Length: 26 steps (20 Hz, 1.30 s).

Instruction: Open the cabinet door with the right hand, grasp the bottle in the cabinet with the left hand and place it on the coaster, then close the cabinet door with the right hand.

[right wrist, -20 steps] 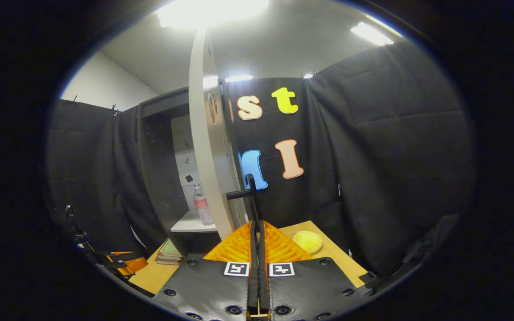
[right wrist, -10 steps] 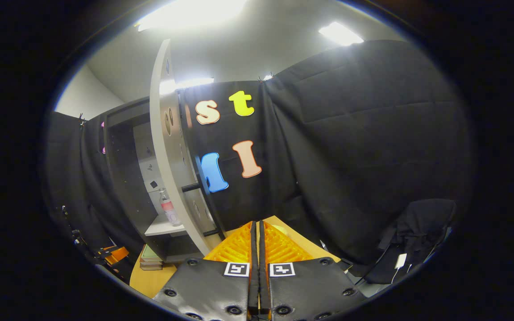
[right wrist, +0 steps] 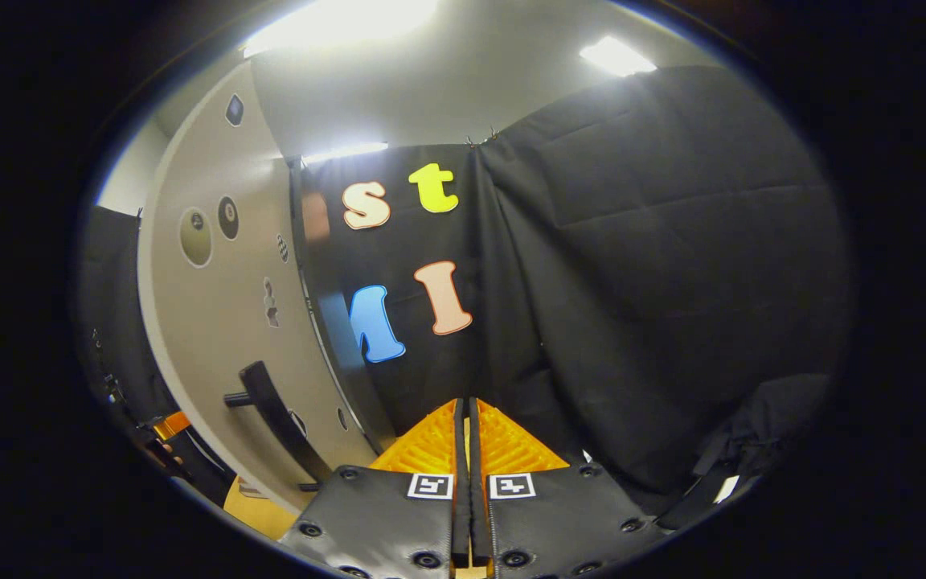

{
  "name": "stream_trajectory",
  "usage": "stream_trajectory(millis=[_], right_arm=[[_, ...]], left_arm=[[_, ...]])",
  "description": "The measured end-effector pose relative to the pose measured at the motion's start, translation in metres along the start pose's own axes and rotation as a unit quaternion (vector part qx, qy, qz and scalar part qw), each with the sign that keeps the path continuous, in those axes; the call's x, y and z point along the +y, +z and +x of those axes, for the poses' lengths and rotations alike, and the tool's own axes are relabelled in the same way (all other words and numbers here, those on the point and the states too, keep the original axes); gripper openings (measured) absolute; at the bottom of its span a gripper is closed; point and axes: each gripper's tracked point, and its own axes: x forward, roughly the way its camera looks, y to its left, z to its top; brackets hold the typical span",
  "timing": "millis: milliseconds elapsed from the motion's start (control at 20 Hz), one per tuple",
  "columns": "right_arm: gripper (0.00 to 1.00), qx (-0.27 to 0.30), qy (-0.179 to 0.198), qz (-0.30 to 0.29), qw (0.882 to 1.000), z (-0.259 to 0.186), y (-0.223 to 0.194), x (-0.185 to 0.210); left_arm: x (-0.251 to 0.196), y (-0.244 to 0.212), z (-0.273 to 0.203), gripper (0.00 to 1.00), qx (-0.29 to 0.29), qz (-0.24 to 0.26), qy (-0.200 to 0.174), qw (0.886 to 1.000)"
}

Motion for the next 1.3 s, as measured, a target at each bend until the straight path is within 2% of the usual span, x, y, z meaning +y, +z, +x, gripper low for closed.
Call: stream_trajectory(millis=[50, 100, 200, 250, 300, 350, 400, 450, 550, 700, 750, 900, 1300], right_arm=[[0.03, 0.008, 0.011, 0.003, 1.0, 0.014, -0.003, 0.001], [0.0, 0.013, 0.017, 0.002, 1.0, 0.026, -0.005, -0.001], [0.06, 0.023, 0.03, -0.008, 0.999, 0.048, -0.008, -0.005], [0.24, 0.037, 0.032, -0.014, 0.999, 0.061, -0.014, -0.006], [0.26, 0.052, 0.037, -0.017, 0.998, 0.072, -0.02, -0.008], [0.43, 0.062, 0.04, -0.021, 0.997, 0.082, -0.026, -0.009], [0.5, 0.069, 0.046, -0.025, 0.996, 0.091, -0.03, -0.009], [0.76, 0.074, 0.046, -0.03, 0.996, 0.099, -0.032, -0.01], [0.98, 0.083, 0.045, -0.032, 0.995, 0.116, -0.039, -0.014], [0.98, 0.091, 0.039, -0.025, 0.995, 0.132, -0.044, -0.021], [0.98, 0.094, 0.038, -0.022, 0.995, 0.135, -0.045, -0.022], [0.98, 0.097, 0.029, -0.023, 0.995, 0.144, -0.046, -0.031], [0.98, 0.111, 0.022, -0.02, 0.993, 0.156, -0.055, -0.037]], left_arm=[[-0.002, 0.003, 0.015, 0.87, -0.001, -0.007, 0.002, 1.0], [-0.004, 0.007, 0.03, 0.89, -0.002, -0.01, 0.005, 1.0], [-0.004, 0.015, 0.06, 0.91, -0.004, -0.002, 0.012, 1.0], [-0.007, 0.018, 0.073, 0.89, -0.005, 0.004, 0.012, 1.0], [-0.01, 0.021, 0.086, 0.89, -0.006, 0.008, 0.009, 1.0], [-0.014, 0.023, 0.097, 0.89, -0.006, 0.01, 0.005, 1.0], [-0.017, 0.024, 0.109, 0.87, -0.007, 0.013, 0.002, 1.0], [-0.019, 0.022, 0.122, 0.89, -0.003, 0.017, 0.0, 1.0], [-0.021, 0.018, 0.146, 0.89, 0.003, 0.034, -0.001, 0.999], [-0.022, 0.006, 0.178, 0.89, 0.009, 0.055, 0.002, 0.998], [-0.025, 0.002, 0.187, 0.87, 0.012, 0.059, -0.003, 0.998], [-0.036, -0.009, 0.207, 0.89, 0.018, 0.063, -0.015, 0.998], [-0.039, -0.043, 0.236, 0.87, 0.05, 0.066, -0.02, 0.996]])
